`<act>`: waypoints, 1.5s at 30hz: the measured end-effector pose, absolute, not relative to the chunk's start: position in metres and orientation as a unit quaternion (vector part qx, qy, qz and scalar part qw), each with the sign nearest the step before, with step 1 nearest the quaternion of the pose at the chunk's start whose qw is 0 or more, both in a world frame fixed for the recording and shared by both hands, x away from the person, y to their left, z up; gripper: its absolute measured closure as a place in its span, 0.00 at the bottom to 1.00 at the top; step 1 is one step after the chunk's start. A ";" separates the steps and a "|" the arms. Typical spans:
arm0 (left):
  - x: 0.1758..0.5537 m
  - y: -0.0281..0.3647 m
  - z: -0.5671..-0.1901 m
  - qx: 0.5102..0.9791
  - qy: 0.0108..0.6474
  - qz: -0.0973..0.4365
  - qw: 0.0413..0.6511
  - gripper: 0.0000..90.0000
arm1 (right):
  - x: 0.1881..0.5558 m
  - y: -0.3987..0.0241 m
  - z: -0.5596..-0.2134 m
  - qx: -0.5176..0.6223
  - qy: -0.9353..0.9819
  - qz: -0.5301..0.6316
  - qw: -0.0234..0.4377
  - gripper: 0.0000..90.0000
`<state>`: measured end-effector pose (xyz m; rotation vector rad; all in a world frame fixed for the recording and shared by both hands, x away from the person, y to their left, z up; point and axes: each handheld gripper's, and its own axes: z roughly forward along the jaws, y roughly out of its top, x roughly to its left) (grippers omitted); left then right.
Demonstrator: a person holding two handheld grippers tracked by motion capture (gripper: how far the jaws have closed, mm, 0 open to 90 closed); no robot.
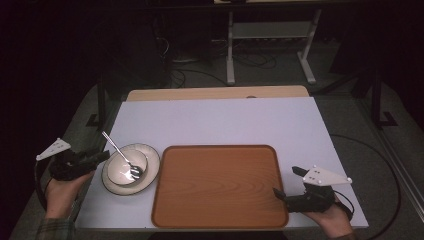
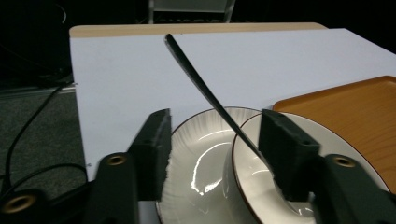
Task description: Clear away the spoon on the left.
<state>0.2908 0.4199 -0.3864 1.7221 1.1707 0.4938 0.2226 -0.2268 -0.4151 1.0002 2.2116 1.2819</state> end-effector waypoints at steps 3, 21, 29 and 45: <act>0.298 0.413 -0.389 0.710 0.481 0.200 0.474 0.40 | 0.223 -0.227 -0.415 0.357 0.790 0.457 0.197 0.07; 0.321 0.394 -0.401 0.717 0.481 0.173 0.474 0.53 | 0.222 -0.227 -0.414 0.358 0.789 0.459 0.199 0.08; 0.320 0.395 -0.402 0.720 0.474 0.167 0.479 0.68 | 0.222 -0.228 -0.415 0.358 0.790 0.456 0.199 0.08; 0.320 0.396 -0.402 0.717 0.472 0.161 0.487 0.84 | 0.222 -0.228 -0.415 0.357 0.791 0.455 0.202 0.08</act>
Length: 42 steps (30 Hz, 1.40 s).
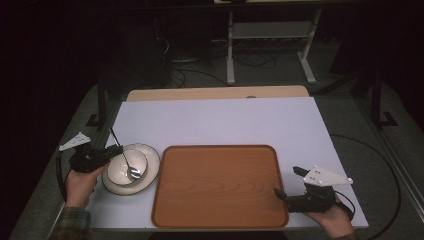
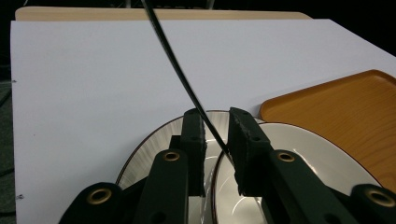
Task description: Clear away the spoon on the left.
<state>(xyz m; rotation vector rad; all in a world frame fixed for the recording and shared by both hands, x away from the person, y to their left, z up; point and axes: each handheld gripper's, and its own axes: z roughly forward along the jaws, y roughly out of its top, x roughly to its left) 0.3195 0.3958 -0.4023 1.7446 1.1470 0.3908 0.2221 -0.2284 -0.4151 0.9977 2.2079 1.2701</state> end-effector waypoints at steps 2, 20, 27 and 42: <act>0.319 0.396 -0.402 0.717 0.471 0.162 0.488 0.86 | 0.222 -0.229 -0.415 0.358 0.790 0.455 0.202 0.08; 0.308 0.402 -0.388 0.701 0.461 0.150 0.524 0.97 | 0.222 -0.229 -0.415 0.357 0.791 0.454 0.202 0.08; 0.302 0.402 -0.382 0.699 0.451 0.160 0.531 0.99 | 0.221 -0.229 -0.415 0.356 0.791 0.454 0.203 0.08; 0.295 0.396 -0.360 0.688 0.426 0.197 0.554 0.99 | 0.222 -0.230 -0.414 0.356 0.791 0.455 0.202 0.08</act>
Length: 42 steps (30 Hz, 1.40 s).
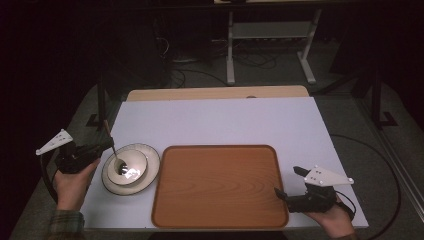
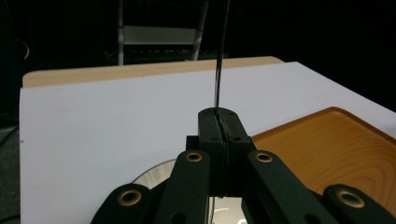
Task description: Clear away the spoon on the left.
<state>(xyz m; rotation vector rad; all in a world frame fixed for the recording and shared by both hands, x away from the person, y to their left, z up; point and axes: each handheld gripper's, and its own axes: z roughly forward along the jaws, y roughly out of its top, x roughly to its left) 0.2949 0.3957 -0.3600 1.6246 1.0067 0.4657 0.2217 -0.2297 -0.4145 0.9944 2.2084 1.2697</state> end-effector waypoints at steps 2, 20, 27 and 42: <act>0.294 0.393 -0.356 0.688 0.421 0.198 0.557 0.99 | 0.222 -0.230 -0.415 0.356 0.791 0.455 0.202 0.08; 0.283 0.348 -0.325 0.712 0.370 0.172 0.572 0.99 | 0.220 -0.231 -0.412 0.354 0.783 0.471 0.197 0.08; 0.281 0.325 -0.327 0.731 0.354 0.151 0.564 0.99 | 0.219 -0.230 -0.409 0.347 0.784 0.475 0.198 0.03; 0.281 0.280 -0.345 0.778 0.330 0.105 0.524 0.99 | 0.218 -0.230 -0.407 0.337 0.788 0.479 0.191 0.00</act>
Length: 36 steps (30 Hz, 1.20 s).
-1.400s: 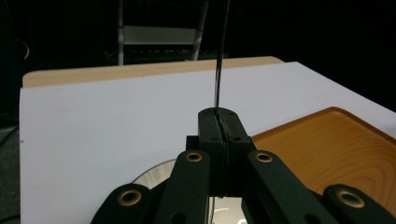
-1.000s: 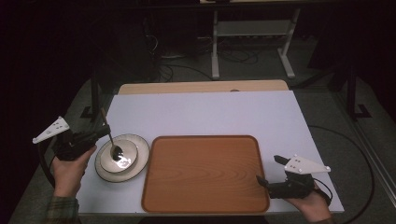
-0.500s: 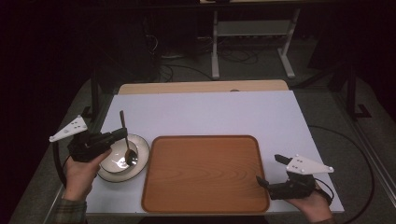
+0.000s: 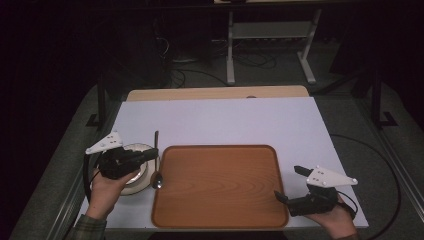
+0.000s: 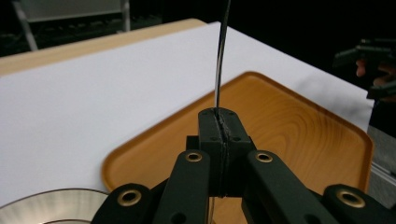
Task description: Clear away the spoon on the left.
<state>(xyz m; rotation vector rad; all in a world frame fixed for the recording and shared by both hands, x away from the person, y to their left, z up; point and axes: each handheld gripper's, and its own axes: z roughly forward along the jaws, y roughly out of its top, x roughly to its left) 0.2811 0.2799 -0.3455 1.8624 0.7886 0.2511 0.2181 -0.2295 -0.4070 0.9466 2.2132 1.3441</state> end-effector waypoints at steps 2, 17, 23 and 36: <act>0.281 0.275 -0.348 0.786 0.327 0.102 0.515 0.99 | 0.218 -0.229 -0.407 0.338 0.788 0.479 0.191 0.00; 0.284 0.255 -0.370 0.816 0.319 0.085 0.475 0.99 | 0.219 -0.230 -0.408 0.342 0.786 0.479 0.190 0.00; 0.285 0.252 -0.376 0.824 0.317 0.082 0.462 0.99 | 0.219 -0.231 -0.408 0.343 0.785 0.479 0.190 0.00; 0.288 0.240 -0.381 0.832 0.311 0.079 0.452 0.98 | 0.219 -0.231 -0.408 0.344 0.784 0.479 0.192 0.00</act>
